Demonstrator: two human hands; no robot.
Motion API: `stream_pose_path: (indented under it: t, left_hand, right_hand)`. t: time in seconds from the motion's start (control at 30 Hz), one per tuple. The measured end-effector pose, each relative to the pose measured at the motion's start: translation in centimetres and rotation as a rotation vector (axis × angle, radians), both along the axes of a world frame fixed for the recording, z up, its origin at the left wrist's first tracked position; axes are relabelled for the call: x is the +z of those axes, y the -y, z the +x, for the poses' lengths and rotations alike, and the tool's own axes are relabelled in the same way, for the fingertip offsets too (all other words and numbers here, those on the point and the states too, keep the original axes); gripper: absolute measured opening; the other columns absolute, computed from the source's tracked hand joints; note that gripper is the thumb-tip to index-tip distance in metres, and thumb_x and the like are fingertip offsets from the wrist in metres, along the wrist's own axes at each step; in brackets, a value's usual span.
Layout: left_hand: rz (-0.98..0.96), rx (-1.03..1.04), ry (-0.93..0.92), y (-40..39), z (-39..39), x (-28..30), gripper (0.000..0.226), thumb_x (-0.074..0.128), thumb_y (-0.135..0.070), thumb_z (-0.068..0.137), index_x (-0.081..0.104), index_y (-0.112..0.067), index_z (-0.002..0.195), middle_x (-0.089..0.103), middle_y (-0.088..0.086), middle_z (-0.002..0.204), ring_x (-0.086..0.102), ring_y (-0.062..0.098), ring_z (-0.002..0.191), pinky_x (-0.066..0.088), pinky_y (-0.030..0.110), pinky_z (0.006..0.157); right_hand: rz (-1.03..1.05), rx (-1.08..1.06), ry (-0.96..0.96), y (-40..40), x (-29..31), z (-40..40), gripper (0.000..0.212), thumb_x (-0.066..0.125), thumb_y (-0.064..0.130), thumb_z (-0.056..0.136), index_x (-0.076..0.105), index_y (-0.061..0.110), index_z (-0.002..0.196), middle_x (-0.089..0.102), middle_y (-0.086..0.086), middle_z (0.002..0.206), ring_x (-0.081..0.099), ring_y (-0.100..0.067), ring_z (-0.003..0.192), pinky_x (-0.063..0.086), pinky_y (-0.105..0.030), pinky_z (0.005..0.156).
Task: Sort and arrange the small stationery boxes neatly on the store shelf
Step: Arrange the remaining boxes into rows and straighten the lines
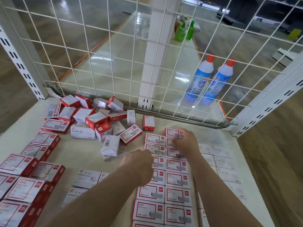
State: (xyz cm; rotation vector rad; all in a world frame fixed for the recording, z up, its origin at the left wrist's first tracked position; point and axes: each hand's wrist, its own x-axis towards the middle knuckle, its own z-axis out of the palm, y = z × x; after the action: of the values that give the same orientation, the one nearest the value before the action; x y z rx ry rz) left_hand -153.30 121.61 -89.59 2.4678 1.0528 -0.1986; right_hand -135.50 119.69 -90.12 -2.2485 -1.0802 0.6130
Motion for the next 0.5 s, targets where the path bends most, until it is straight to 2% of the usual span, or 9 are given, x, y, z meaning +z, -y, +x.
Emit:
stream_pose_path:
  t: [0.07,0.17,0.23,0.3,0.4,0.5]
  left_hand:
    - [-0.002,-0.005,-0.004,0.1,0.0,0.1,0.030,0.050,-0.031,0.091,0.055,-0.022,0.119,0.056,-0.007,0.116,0.053,0.011,0.098,0.042,0.023,0.071]
    - [-0.015,-0.003,-0.012,0.1,-0.1,0.1,0.030,0.050,-0.032,0.090,0.055,-0.023,0.118,0.057,-0.007,0.116,0.053,0.011,0.097,0.040,0.022,0.069]
    - [-0.024,-0.018,-0.024,0.1,-0.1,0.4,0.031,0.050,-0.033,0.091,0.054,-0.022,0.120,0.056,-0.007,0.118,0.053,0.012,0.100,0.042,0.023,0.072]
    - [-0.028,-0.059,-0.045,0.2,-0.3,1.1,0.034,0.049,-0.033,0.092,0.053,-0.021,0.124,0.053,-0.005,0.126,0.052,0.014,0.110,0.043,0.027,0.083]
    - [-0.017,-0.095,-0.053,0.2,-1.2,2.3,0.037,0.047,-0.033,0.094,0.050,-0.022,0.129,0.050,-0.004,0.133,0.047,0.017,0.120,0.041,0.033,0.096]
    - [-0.046,-0.080,0.003,0.1,-2.7,3.6,0.033,0.047,-0.031,0.094,0.053,-0.024,0.126,0.053,-0.006,0.128,0.050,0.015,0.115,0.044,0.029,0.092]
  right_hand:
    - [0.007,-0.010,0.000,0.1,0.0,-0.2,0.016,0.051,0.008,0.086,0.059,0.019,0.093,0.063,-0.001,0.089,0.063,-0.018,0.079,0.057,-0.033,0.067]
    - [0.002,-0.014,0.013,0.1,-0.3,-0.3,0.015,0.050,0.008,0.087,0.059,0.019,0.091,0.064,-0.002,0.087,0.063,-0.017,0.077,0.057,-0.034,0.070]
    - [0.002,-0.038,0.048,0.2,-0.5,-0.4,0.016,0.051,0.012,0.086,0.060,0.019,0.096,0.063,-0.004,0.098,0.062,-0.018,0.084,0.056,-0.035,0.077]
    - [-0.007,-0.062,0.077,0.3,-0.9,-0.6,0.027,0.053,0.017,0.084,0.060,0.020,0.110,0.060,-0.004,0.111,0.060,-0.020,0.094,0.052,-0.039,0.086]
    - [0.002,-0.087,0.091,0.7,-0.5,-1.7,0.035,0.054,0.019,0.086,0.056,0.022,0.121,0.057,-0.002,0.119,0.057,-0.019,0.102,0.048,-0.035,0.091]
    - [0.011,-0.123,0.097,1.0,0.4,-2.7,0.039,0.051,0.015,0.090,0.050,0.020,0.129,0.050,-0.001,0.128,0.050,-0.018,0.113,0.037,-0.024,0.089]
